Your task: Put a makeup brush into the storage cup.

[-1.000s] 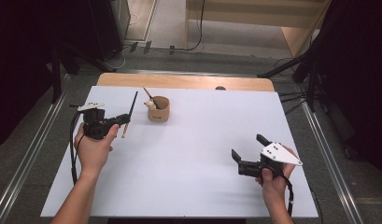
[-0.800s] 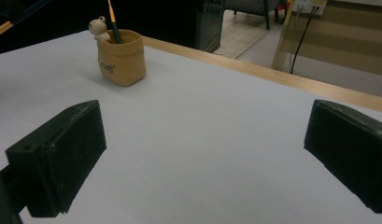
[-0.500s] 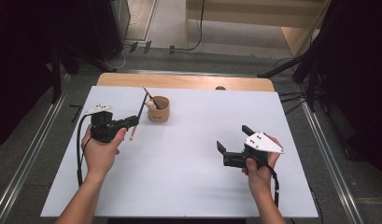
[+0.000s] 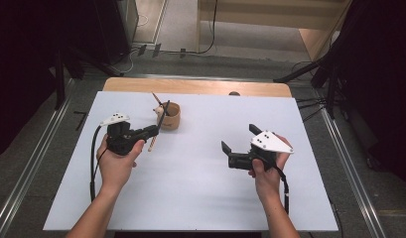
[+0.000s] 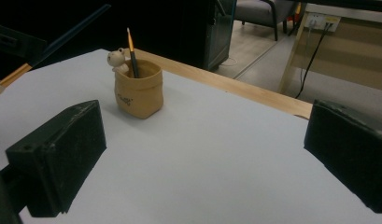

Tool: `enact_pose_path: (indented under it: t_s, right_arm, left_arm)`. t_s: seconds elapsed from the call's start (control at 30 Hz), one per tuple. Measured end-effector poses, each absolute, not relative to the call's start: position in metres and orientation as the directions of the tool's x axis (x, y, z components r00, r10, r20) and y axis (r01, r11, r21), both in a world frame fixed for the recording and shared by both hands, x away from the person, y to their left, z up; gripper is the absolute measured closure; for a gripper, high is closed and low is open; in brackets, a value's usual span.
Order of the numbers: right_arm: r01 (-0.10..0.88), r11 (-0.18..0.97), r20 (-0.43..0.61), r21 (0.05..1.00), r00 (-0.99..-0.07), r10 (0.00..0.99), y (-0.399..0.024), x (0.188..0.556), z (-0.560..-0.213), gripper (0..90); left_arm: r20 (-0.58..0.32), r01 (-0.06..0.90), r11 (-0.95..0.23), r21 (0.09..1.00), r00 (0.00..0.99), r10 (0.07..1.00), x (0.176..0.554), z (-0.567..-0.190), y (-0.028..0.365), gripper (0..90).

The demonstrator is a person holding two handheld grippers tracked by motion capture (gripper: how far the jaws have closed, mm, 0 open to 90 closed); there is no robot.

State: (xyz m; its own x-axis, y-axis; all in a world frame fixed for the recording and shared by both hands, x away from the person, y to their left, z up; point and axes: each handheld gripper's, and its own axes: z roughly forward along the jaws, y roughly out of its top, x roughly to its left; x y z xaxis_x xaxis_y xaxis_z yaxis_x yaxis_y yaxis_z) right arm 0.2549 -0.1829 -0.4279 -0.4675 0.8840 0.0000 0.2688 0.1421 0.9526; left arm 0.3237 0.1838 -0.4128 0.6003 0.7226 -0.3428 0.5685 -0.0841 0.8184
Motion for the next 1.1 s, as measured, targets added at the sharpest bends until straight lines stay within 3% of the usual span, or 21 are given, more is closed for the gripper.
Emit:
enact_pose_path:
  t_s: [0.8,1.1]
  right_arm:
    - [0.279,0.128,0.031,0.952,-0.502,0.864,-0.144,0.264,-0.425,0.0]
    - [0.325,0.054,0.132,0.944,-0.524,0.841,-0.138,0.261,-0.425,0.1]
  left_arm:
    - [-0.396,0.541,-0.076,0.838,0.698,0.597,0.311,-0.419,0.155,84.7]
    - [-0.423,0.530,-0.076,0.844,0.748,0.512,0.304,-0.425,0.142,84.7]
